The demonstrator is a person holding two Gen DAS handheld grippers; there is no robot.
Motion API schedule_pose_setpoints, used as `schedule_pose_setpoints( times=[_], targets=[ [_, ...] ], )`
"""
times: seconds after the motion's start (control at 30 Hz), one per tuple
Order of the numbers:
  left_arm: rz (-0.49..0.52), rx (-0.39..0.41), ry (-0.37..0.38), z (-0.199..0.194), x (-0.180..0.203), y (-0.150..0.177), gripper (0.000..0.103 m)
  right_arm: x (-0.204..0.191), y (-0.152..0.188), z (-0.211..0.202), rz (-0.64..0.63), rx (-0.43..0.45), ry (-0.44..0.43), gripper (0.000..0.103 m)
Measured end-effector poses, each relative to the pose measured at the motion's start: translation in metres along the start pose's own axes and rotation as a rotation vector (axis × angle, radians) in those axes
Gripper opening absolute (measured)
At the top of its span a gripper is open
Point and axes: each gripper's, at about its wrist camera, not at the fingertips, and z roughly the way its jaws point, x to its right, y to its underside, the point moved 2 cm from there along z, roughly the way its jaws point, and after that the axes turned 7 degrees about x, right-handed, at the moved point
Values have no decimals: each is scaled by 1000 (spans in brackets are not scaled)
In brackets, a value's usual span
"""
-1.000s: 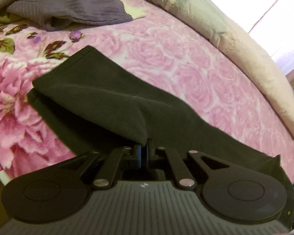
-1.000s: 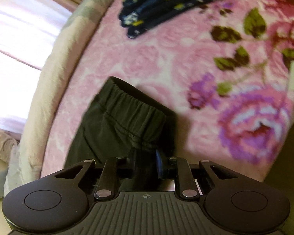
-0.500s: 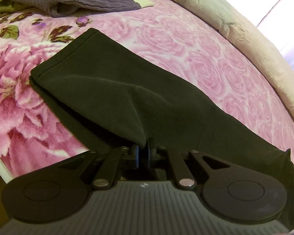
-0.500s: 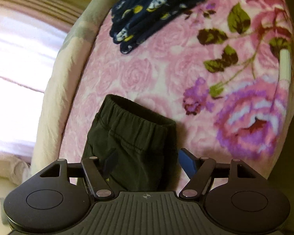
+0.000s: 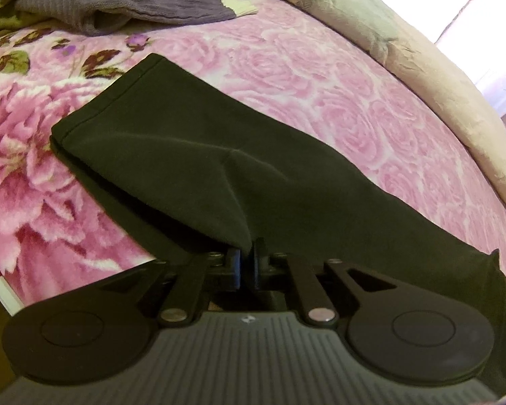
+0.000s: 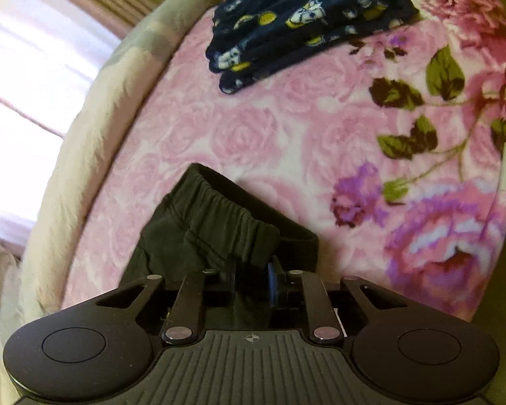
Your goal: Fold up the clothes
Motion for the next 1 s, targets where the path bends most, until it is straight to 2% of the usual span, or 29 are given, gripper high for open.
schedule_pose_setpoints(
  times=[0.07,0.17,0.27,0.3,0.37,0.4,0.43,0.47,0.57,0.7,0.77,0.8,0.87,0.9,0.93,0.97,1.0],
  targets=[
    [-17,0,-1,1,-2,1,8,1,6,16,-48,-24,80,16],
    [-58,10,11,-1,-10,-2,12,0,11,29,-44,-22,118,17],
    [-105,37,27,-7,-24,-11,31,-3,11,29,-77,-33,135,17],
    [-103,44,32,-9,-26,-14,33,-2,10,29,-78,-38,132,17],
    [-98,58,44,-11,-31,-21,32,0,9,30,-62,-47,122,17],
    [-96,65,49,-13,-34,-24,20,0,9,30,-55,-48,122,17],
    [-94,72,55,-14,-36,-27,4,-2,9,30,-57,-47,127,17],
    [-92,79,61,-16,-39,-31,2,-3,9,29,-60,-46,132,17],
    [-85,100,77,-20,-46,-41,2,-16,4,20,-99,-31,157,16],
    [83,38,40,-13,-40,-34,3,-18,0,11,-108,-9,161,16],
    [123,29,7,-10,-36,-29,5,-14,4,18,-101,-14,186,16],
    [142,26,-10,-8,-34,-27,10,-12,7,22,-92,-15,194,16],
    [179,18,-43,-6,-29,-22,11,-11,10,27,-106,-15,197,17],
    [198,15,-60,-4,-27,-19,11,-13,10,28,-129,-19,194,21],
    [216,11,-77,-3,-25,-17,11,-15,10,28,-155,-25,190,45],
    [235,7,-94,-1,-23,-14,15,-16,10,27,-181,-38,210,60],
    [225,-13,-111,-5,-23,-14,25,-15,9,24,-204,-48,233,77]
  ],
)
